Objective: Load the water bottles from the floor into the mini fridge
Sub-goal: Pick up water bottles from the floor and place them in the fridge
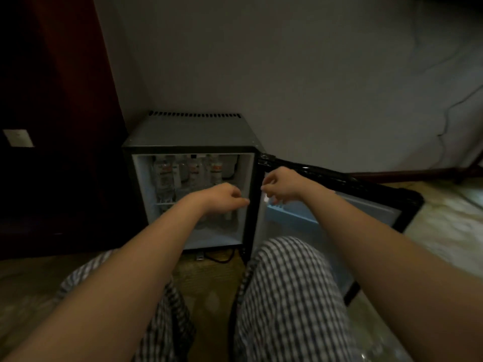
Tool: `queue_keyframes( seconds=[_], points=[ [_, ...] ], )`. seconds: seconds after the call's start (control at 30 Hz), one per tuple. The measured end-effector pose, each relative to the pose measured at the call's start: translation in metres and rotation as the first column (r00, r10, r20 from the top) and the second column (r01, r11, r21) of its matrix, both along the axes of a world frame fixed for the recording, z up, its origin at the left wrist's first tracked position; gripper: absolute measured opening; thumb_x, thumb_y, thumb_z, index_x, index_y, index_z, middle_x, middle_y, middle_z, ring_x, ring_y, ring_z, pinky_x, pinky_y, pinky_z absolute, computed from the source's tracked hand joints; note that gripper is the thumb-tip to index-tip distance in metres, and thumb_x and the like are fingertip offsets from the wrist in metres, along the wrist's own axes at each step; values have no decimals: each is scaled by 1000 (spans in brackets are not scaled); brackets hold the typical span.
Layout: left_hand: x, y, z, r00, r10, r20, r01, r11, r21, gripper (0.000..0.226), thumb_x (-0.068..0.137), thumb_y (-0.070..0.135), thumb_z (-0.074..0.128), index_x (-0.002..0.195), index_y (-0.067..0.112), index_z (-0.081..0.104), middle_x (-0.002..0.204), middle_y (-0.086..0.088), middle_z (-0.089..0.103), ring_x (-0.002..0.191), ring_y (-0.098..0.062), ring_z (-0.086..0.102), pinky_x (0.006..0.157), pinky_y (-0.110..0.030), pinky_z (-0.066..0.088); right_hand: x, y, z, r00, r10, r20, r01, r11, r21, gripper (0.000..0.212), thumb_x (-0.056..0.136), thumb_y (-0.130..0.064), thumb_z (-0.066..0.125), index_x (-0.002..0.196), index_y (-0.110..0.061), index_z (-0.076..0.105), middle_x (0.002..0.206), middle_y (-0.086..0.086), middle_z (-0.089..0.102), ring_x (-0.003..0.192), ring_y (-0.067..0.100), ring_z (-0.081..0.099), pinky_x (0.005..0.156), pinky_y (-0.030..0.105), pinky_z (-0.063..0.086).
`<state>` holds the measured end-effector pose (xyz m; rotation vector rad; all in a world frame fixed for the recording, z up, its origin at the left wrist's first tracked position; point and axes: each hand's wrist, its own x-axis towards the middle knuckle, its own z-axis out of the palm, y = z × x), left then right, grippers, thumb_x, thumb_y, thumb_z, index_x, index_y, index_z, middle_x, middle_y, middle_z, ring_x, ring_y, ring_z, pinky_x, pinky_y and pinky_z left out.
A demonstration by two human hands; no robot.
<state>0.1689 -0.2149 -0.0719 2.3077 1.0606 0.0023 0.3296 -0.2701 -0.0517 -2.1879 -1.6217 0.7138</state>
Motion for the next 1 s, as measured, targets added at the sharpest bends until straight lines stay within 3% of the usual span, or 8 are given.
queue_keyframes(
  seconds=[0.3,0.43,0.57,0.67,0.77,0.87,1.0],
  points=[
    [62,-107,34,973,-228,48,223,971,88,41,96,38,44,129,15,52,132,-5,54,118,-20,52,101,-33,42,59,-128,13,994,-101,34,101,995,18,31,95,-22,51,121,-7,57,100,9,64,81,19,64,60,24,49],
    [102,-154,17,924,-378,47,376,925,50,41,95,39,45,128,17,51,130,-2,55,115,-19,53,97,-32,44,94,-195,-9,986,-164,36,165,986,-3,32,94,-24,54,122,-10,58,107,8,65,88,21,67,66,24,48],
    [133,-190,-16,873,-487,33,486,874,17,39,94,41,46,125,18,53,124,-1,58,107,-16,54,90,-30,45,117,-251,-46,973,-229,19,230,973,-26,30,93,-21,55,119,-7,58,101,10,67,88,25,69,61,17,47],
    [160,-226,-54,834,-552,11,551,832,-69,38,94,40,47,123,16,54,123,-2,58,104,-15,54,87,-28,43,140,-302,-90,944,-328,-30,323,940,-105,33,92,-21,55,122,-9,57,103,12,67,86,27,68,78,32,52],
    [175,-252,-89,813,-582,-31,575,809,-121,38,93,40,48,121,15,56,123,-3,58,108,-18,55,92,-32,46,155,-344,-132,908,-418,-22,410,898,-158,32,91,-22,57,121,-10,59,96,5,63,80,18,61,76,28,49],
    [187,-271,-116,808,-587,-49,569,800,-193,36,93,41,48,118,16,56,119,-3,58,105,-19,56,92,-35,48,168,-379,-170,874,-486,30,480,851,-213,32,91,-22,58,120,-9,58,110,10,64,93,18,58,83,27,43],
    [197,-297,-146,830,-557,-27,531,804,-268,33,93,38,49,113,14,58,112,-5,60,98,-17,55,81,-27,42,174,-424,-217,810,-572,129,580,746,-327,36,92,-28,54,124,-14,54,124,9,59,110,25,57,92,34,46]
  ],
)
